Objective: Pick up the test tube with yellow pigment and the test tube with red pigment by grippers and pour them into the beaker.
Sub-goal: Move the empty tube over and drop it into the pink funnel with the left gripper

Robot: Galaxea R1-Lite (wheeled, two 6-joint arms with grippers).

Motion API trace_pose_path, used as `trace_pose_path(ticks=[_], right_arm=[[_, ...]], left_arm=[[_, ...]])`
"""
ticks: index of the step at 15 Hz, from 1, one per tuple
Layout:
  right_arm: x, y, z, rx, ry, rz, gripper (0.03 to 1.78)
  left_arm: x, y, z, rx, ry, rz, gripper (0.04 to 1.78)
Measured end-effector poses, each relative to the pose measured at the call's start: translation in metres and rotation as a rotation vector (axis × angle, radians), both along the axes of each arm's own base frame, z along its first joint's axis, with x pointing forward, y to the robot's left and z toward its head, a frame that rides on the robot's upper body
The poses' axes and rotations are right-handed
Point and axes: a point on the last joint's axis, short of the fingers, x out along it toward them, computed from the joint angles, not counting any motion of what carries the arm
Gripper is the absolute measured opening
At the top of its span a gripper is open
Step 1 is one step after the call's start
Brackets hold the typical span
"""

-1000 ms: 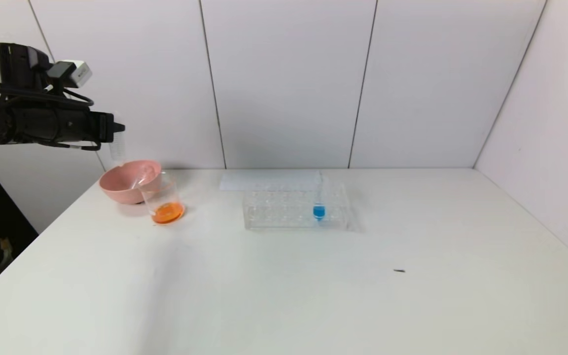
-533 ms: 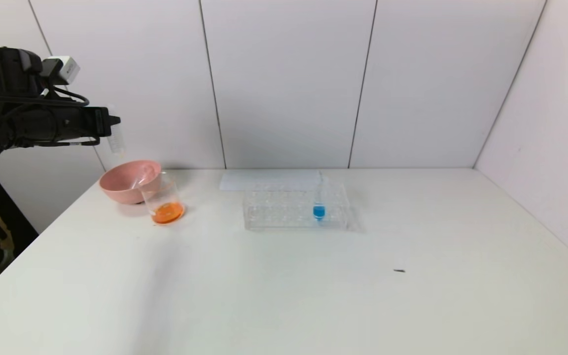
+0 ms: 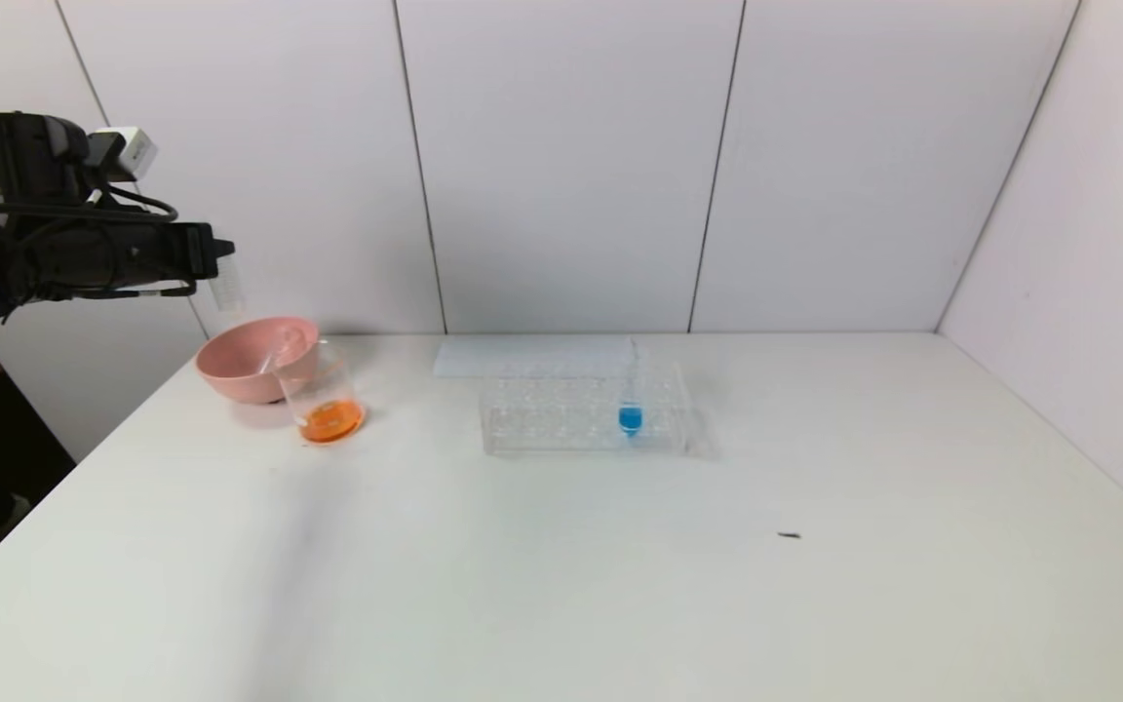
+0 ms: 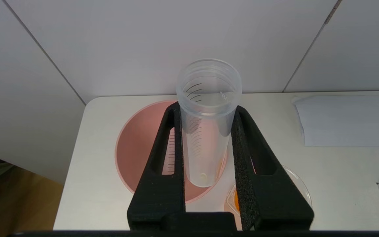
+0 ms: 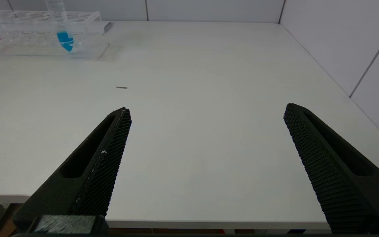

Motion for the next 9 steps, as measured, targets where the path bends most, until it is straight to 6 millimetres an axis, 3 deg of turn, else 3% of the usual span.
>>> trace_pose_path(ticks=[9], right_arm=[[0.0,0.0,0.0,0.0,0.0,0.0,1.7]], left_arm=[[0.019,0.014,-0.017,-0.016,0.024,0.026,0.45]])
